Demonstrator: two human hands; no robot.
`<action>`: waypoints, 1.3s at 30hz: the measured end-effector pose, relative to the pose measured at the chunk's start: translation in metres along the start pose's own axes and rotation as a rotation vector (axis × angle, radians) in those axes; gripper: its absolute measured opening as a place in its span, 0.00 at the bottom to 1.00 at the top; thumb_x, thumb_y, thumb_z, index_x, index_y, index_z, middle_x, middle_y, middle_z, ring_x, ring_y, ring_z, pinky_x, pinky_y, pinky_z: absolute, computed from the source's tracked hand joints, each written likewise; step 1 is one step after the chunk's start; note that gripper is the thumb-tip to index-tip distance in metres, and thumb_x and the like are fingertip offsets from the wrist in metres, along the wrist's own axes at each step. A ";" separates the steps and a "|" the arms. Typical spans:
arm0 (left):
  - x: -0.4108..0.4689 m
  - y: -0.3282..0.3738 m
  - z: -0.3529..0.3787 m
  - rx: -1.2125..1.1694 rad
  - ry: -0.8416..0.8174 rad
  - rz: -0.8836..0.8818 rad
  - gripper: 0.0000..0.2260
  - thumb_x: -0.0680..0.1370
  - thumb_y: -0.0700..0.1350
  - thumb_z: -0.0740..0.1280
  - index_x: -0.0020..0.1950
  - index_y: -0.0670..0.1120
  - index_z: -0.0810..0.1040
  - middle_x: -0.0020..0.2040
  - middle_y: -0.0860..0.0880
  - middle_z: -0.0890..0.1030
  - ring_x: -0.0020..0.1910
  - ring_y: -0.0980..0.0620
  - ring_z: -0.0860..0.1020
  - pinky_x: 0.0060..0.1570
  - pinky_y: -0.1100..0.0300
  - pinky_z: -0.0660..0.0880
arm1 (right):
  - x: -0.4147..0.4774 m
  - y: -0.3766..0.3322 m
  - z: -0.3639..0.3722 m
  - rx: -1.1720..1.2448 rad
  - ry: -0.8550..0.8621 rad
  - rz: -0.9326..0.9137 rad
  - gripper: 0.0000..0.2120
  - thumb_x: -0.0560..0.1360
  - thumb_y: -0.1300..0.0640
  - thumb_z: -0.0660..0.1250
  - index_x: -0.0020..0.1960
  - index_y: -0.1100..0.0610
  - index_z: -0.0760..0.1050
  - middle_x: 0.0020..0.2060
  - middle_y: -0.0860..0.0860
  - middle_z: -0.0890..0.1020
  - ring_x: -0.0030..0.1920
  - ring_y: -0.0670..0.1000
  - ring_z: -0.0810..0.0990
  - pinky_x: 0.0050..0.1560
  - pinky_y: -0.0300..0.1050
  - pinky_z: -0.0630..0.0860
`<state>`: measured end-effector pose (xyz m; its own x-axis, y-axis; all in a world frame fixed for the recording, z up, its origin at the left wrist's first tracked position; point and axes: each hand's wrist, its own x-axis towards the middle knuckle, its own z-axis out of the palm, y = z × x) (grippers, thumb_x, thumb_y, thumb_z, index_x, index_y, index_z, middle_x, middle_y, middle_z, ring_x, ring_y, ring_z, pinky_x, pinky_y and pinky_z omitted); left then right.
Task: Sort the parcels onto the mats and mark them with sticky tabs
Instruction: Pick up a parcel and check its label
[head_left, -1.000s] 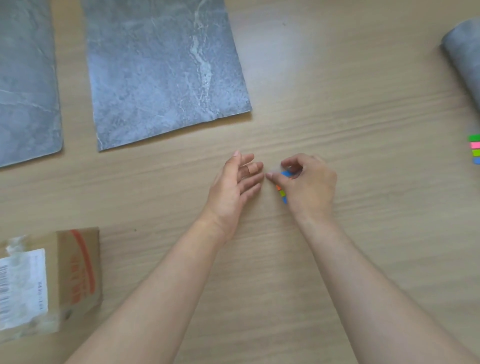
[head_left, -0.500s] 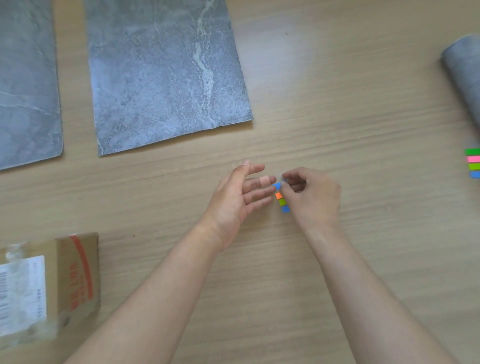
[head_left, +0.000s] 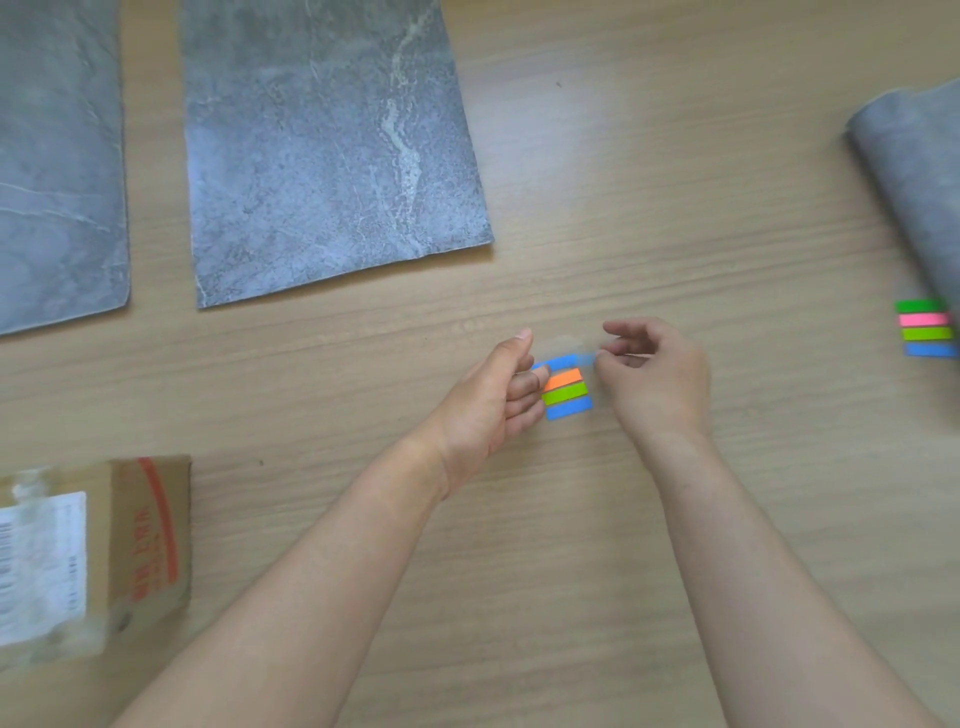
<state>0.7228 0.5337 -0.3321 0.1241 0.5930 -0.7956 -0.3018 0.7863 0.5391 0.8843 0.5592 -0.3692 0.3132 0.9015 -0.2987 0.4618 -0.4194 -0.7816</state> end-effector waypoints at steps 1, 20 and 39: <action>-0.001 -0.002 0.002 0.011 -0.008 0.010 0.26 0.82 0.57 0.60 0.74 0.42 0.67 0.68 0.42 0.78 0.68 0.50 0.76 0.70 0.55 0.72 | 0.000 0.001 -0.007 0.065 0.073 0.038 0.12 0.71 0.64 0.71 0.52 0.52 0.83 0.39 0.43 0.83 0.36 0.40 0.81 0.42 0.33 0.75; -0.171 -0.027 -0.084 -0.214 0.142 0.514 0.12 0.78 0.37 0.70 0.55 0.29 0.79 0.53 0.32 0.83 0.55 0.39 0.84 0.53 0.53 0.80 | -0.179 -0.087 0.024 0.151 -0.139 -0.973 0.15 0.71 0.71 0.77 0.55 0.63 0.80 0.48 0.53 0.82 0.42 0.43 0.85 0.48 0.37 0.79; -0.254 -0.149 -0.307 -0.117 0.470 0.637 0.03 0.74 0.37 0.75 0.47 0.40 0.85 0.36 0.45 0.83 0.35 0.52 0.79 0.39 0.59 0.80 | -0.342 -0.087 0.162 -0.028 -0.130 -0.969 0.15 0.79 0.72 0.64 0.59 0.60 0.83 0.52 0.51 0.85 0.53 0.47 0.83 0.57 0.34 0.76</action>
<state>0.4461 0.2125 -0.2956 -0.5091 0.7663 -0.3918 -0.2809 0.2824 0.9173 0.6026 0.3049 -0.2882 -0.3059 0.8608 0.4068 0.4910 0.5087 -0.7072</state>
